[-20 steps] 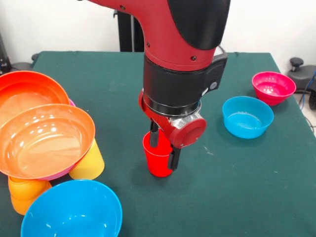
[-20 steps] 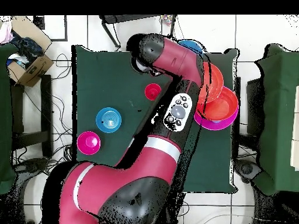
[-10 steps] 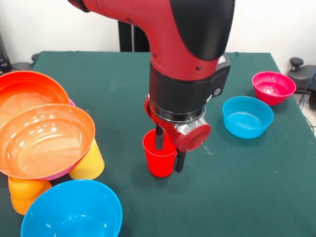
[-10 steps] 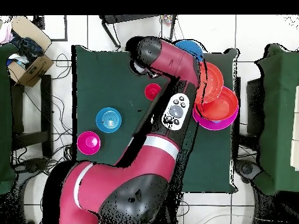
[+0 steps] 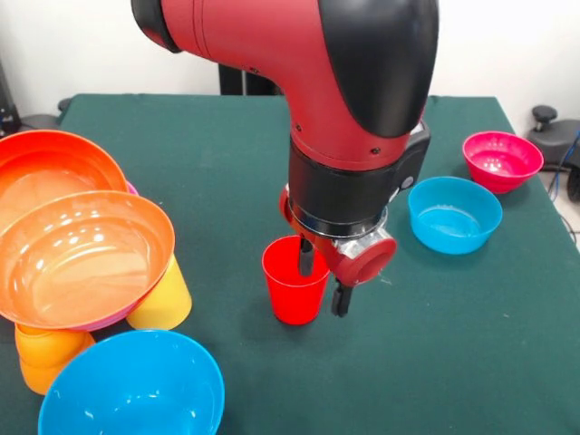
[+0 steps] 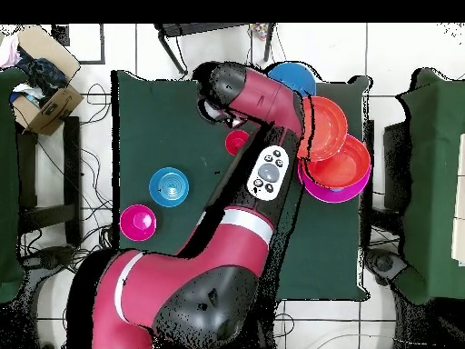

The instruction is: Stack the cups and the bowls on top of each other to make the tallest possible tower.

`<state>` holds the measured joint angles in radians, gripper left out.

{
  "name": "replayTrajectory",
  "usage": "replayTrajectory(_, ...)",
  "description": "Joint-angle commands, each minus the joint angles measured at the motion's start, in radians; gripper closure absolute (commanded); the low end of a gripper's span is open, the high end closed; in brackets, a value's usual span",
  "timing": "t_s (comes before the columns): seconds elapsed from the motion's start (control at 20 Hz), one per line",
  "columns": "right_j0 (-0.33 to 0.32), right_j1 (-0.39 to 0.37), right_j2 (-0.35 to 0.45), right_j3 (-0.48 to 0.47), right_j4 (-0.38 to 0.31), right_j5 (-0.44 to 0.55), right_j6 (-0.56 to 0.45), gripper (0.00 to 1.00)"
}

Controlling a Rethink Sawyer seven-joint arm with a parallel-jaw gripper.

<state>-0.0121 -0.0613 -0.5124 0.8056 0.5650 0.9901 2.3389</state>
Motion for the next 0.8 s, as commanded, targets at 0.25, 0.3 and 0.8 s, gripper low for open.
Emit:
replayTrajectory(0.25,0.018,0.051,0.085,-0.043,-0.051,0.297,0.120,0.00)
replayTrajectory(0.3,0.018,0.058,0.081,-0.051,-0.050,0.301,0.131,0.00)
replayTrajectory(0.8,0.006,0.133,0.068,-0.091,-0.068,0.143,0.102,0.00)
